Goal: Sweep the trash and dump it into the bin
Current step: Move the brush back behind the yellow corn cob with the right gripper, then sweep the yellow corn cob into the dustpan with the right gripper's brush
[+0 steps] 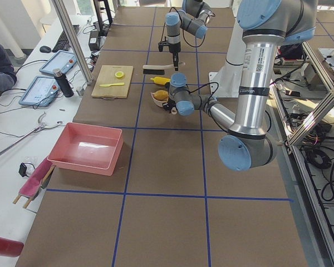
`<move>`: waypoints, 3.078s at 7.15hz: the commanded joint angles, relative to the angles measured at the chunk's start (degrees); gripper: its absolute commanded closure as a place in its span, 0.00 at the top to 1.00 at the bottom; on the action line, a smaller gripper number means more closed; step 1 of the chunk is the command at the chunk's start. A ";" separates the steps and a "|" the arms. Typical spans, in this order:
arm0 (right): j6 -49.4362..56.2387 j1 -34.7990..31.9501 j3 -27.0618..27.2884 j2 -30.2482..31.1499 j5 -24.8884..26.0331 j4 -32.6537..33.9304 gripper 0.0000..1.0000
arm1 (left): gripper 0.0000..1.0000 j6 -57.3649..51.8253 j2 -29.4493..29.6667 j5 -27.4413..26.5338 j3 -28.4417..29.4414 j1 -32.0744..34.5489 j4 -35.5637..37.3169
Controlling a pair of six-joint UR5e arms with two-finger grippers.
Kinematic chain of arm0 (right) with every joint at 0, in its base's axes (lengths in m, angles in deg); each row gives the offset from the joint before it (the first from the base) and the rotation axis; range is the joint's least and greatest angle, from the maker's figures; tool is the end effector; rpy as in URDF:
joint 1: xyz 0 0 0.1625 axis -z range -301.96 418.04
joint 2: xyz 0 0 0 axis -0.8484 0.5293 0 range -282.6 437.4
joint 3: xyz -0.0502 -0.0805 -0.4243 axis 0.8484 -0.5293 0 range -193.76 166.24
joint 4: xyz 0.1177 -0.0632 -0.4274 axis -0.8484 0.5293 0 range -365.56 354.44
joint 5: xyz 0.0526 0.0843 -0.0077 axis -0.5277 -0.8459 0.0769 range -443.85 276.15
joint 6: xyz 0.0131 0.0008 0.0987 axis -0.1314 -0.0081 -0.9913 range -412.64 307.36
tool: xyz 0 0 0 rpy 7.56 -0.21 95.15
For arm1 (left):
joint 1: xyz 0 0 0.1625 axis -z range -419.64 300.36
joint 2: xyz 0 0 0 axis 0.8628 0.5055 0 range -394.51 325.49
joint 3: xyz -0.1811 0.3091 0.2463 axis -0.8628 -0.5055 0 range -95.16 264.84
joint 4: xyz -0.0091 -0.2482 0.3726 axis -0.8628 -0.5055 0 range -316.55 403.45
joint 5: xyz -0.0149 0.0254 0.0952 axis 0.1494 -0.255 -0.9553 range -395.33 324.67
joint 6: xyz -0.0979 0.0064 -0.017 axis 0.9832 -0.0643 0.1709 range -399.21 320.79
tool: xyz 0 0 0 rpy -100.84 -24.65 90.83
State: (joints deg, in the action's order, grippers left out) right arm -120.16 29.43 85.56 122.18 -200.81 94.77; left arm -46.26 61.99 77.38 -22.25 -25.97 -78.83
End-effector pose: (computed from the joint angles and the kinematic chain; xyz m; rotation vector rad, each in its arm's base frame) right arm -0.5634 -0.4078 0.1147 -0.0767 -0.8744 -0.0815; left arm 0.4242 -0.3966 0.3924 0.7720 0.7823 1.1938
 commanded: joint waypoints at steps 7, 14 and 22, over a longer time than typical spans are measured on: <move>18.92 -3.55 0.97 4.69 3.68 28.25 0.00 | 0.00 -0.77 0.97 0.41 1.01 -0.01 -0.41; 5.05 5.15 -8.17 1.27 1.91 -0.70 0.00 | 0.00 -0.42 1.15 0.41 0.84 -0.01 -0.50; -10.69 7.34 -14.06 -0.84 1.12 -27.09 0.00 | 0.00 -0.77 1.15 0.41 0.92 0.08 -0.59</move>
State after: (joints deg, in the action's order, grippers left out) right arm -128.69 36.20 71.76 121.46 -199.68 71.22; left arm -47.01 63.14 77.79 -21.34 -25.92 -79.35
